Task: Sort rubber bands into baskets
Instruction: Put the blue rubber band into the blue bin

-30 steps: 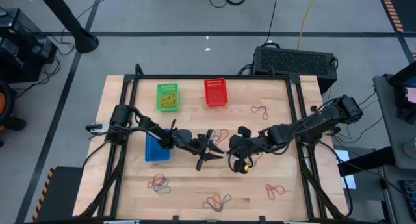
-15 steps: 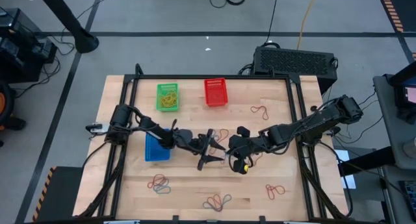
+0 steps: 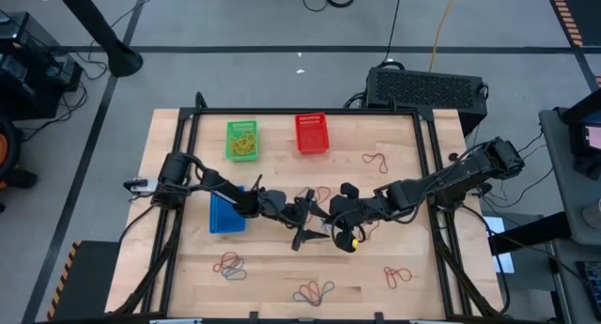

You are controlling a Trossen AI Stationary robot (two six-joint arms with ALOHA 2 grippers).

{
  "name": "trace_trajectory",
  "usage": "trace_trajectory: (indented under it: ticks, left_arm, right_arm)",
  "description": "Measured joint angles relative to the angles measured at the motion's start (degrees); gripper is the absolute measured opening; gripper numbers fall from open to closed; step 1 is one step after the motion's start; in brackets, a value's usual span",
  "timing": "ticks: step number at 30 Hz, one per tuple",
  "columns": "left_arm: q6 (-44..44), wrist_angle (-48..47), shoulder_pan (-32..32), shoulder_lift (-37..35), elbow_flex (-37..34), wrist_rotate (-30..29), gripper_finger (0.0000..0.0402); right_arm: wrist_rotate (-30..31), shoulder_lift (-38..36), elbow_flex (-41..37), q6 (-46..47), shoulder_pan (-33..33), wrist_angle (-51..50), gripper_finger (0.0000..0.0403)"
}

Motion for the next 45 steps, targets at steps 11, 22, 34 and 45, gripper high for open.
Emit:
trace_trajectory:
  ticks: [11, 22, 34, 45]
  left_arm:
    - [-0.01, -0.35, 0.00, 0.00, 0.02, -1.55, 0.0068]
    - [-0.20, -1.14, 0.00, -0.27, -0.05, -1.57, 0.0004]
    - [-0.23, -42.96, -0.38, -19.29, -0.37, -3.94, 0.0003]
    - [-23.00, -103.55, -3.79, -42.20, -0.37, -19.09, 0.0002]
  right_arm:
    - [0.00, 0.00, 0.00, -0.20, 0.00, -0.28, 0.0000]
    - [0.09, 0.00, 0.00, -3.30, -0.65, -0.58, 0.0039]
    - [0.34, -0.01, 0.00, -7.11, -1.27, -5.04, 0.0109]
    - [3.48, 1.28, -0.01, -13.67, -1.29, -0.14, 0.0110]
